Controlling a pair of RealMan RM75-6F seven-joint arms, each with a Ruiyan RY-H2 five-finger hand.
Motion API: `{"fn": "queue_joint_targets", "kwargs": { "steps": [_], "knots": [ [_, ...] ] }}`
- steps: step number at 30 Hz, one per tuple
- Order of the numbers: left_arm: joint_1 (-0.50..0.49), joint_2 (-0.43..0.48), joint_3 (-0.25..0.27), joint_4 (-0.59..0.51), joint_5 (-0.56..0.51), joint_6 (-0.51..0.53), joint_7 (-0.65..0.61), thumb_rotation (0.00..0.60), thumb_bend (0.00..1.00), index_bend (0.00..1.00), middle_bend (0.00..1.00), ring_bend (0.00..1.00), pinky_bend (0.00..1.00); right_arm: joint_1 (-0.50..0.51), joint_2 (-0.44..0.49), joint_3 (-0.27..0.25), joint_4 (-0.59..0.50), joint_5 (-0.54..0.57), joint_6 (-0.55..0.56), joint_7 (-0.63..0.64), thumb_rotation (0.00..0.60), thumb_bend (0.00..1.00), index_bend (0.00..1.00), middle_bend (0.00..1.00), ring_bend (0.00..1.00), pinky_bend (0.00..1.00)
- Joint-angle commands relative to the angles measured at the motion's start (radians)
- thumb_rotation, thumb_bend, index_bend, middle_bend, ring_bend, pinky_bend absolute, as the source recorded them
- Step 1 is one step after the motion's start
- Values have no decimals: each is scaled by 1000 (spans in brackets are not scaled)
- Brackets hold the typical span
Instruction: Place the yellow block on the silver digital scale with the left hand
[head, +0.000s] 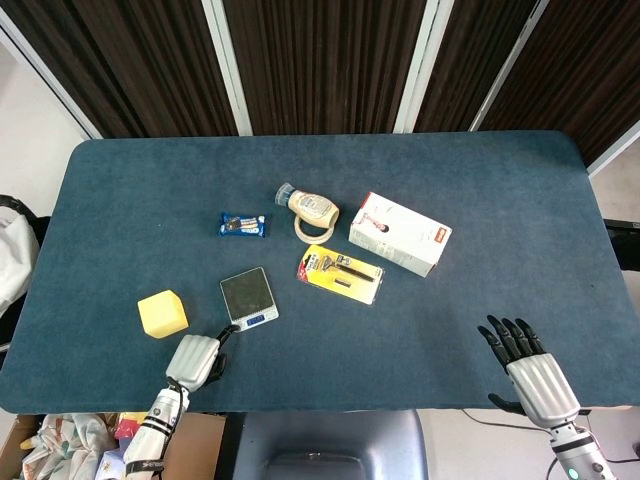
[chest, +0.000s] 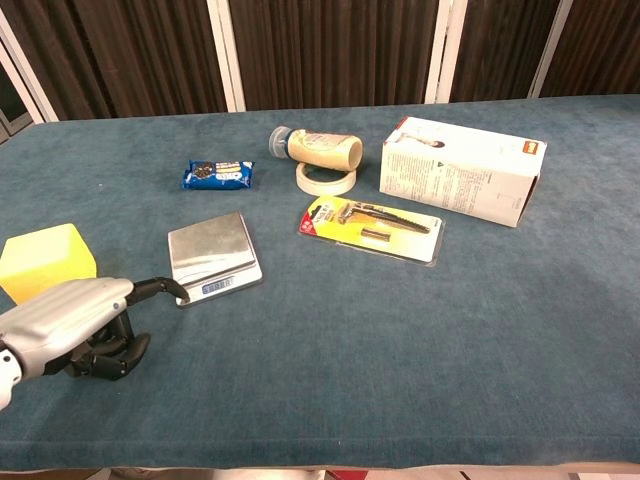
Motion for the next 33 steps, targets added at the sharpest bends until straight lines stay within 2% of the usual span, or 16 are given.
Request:
{"fn": "queue_joint_targets", "kwargs": {
  "steps": [1, 24, 28, 33],
  "knots": [
    [-8, -1, 0, 6, -16, -15, 11, 600, 613, 219, 1000, 1000, 1000, 0, 0, 0, 0, 1, 0, 0, 600, 137, 0, 0, 0, 0],
    [-36, 0, 5, 2, -76, -27, 59, 600, 615, 218, 1000, 1000, 1000, 1, -2, 0, -1, 2, -3, -3, 600, 137, 0, 0, 0, 0],
    [-29, 11, 6, -21, -20, 11, 9, 600, 616, 169, 1000, 1000, 1000, 0, 0, 1, -2, 1, 2, 0, 600, 138, 0, 0, 0, 0],
    [-7, 47, 11, -61, 140, 122, -112, 600, 618, 82, 1000, 1000, 1000, -3, 3, 2, -2, -2, 11, 8, 600, 137, 0, 0, 0, 0]
  ]
}}
